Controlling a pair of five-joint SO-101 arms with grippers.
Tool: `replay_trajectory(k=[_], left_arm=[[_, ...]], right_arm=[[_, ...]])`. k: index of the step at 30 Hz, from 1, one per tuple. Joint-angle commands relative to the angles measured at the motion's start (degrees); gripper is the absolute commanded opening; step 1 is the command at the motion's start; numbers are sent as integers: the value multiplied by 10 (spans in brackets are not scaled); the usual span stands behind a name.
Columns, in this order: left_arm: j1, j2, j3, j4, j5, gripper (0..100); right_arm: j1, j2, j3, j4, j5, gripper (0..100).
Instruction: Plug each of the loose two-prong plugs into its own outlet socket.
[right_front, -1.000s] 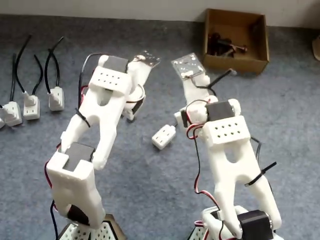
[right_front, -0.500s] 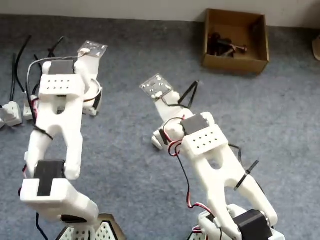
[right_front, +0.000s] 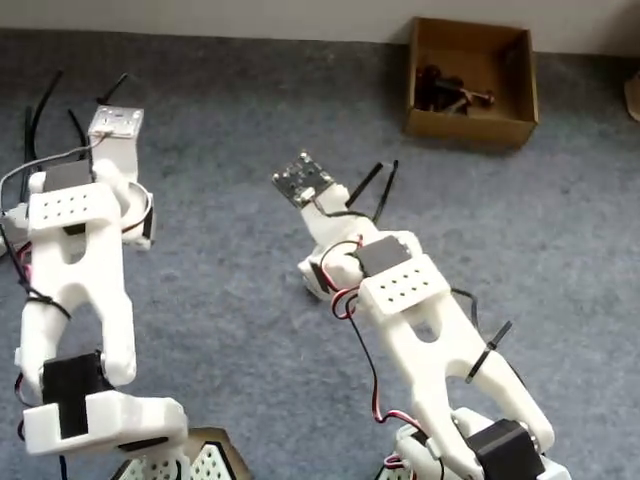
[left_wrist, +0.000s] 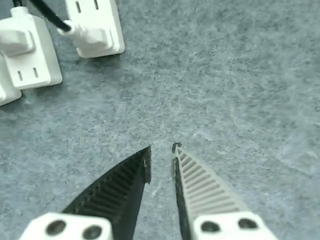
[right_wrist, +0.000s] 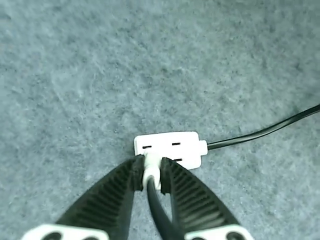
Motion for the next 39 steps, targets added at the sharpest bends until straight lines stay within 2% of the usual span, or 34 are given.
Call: replay_trajectory(k=[1, 6, 20, 39], left_arm=[[-29, -35, -1, -8, -4, 77], [-63, -36, -2, -25, -2, 77], [-80, -32, -5, -33, -2, 77], [-81, -31, 0, -48, -2, 77]], right_arm=[[-12, -20, -7, -13, 11, 6], [-12, -19, -7, -14, 12, 6], [-30, 60, -8, -25, 32, 6], [-16, 67, -4, -39, 68, 6]])
